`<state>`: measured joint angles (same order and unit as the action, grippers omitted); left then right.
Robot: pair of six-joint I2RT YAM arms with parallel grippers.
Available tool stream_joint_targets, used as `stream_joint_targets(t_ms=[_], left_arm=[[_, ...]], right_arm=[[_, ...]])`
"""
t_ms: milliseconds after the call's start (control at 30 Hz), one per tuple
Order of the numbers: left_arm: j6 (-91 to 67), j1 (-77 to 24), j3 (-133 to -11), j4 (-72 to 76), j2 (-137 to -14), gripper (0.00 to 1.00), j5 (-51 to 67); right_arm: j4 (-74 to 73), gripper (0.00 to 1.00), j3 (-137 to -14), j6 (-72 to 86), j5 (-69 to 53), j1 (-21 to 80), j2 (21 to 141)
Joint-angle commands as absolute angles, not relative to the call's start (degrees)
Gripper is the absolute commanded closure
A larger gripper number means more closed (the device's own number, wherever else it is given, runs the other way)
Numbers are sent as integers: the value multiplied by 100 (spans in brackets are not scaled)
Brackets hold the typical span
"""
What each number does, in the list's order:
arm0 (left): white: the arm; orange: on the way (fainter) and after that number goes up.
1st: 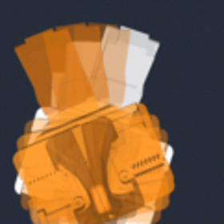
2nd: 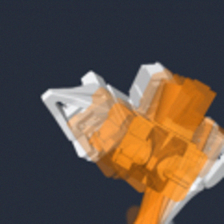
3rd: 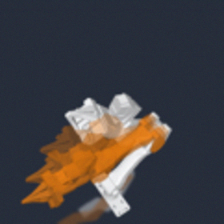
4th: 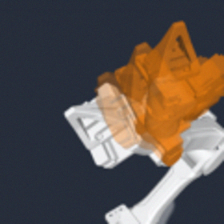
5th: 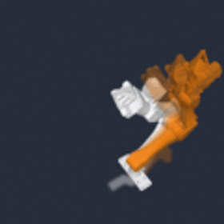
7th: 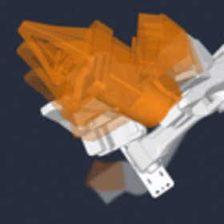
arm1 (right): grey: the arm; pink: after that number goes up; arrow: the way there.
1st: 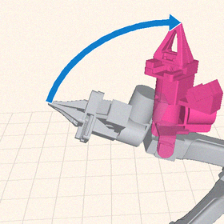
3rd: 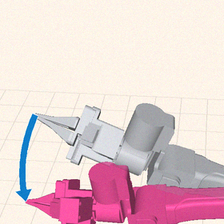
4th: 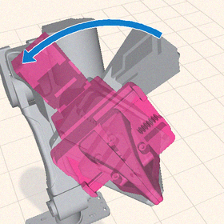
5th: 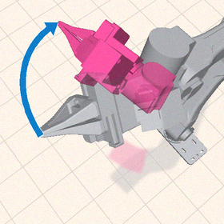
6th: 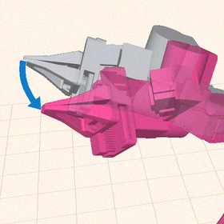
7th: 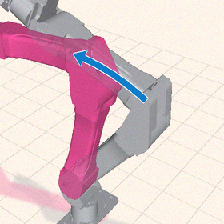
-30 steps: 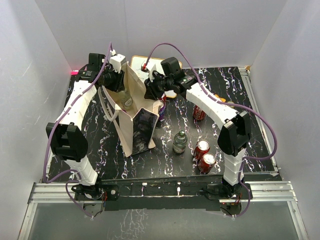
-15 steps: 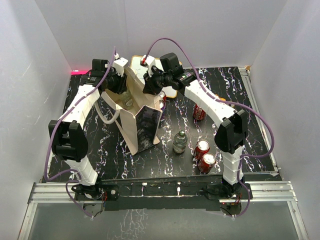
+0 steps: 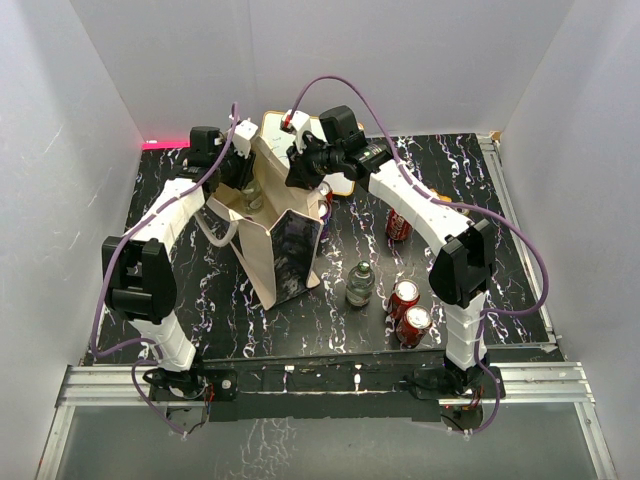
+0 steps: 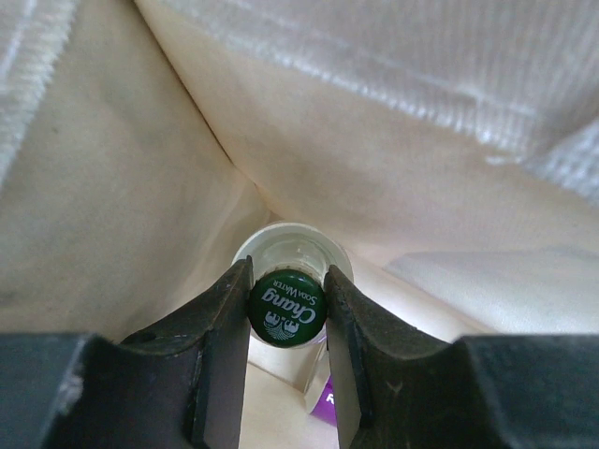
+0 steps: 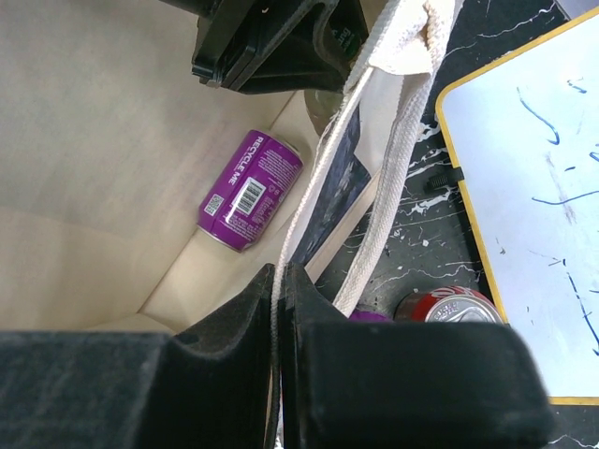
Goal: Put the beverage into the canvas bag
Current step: Place the drink in the canvas bag.
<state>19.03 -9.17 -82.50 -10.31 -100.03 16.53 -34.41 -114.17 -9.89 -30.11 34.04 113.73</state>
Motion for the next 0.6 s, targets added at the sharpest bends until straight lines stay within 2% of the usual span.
stream_joint_targets(t_ms=[0, 567], left_arm=[[1942, -940, -8438, 3, -9664, 100, 1267], [2077, -949, -8182, -172, -10024, 100, 1370]], right_arm=[[-3142, 92, -11366, -966, -3015, 3401, 11167], [-3074, 92, -11250, -1072, -3052, 3371, 11166]])
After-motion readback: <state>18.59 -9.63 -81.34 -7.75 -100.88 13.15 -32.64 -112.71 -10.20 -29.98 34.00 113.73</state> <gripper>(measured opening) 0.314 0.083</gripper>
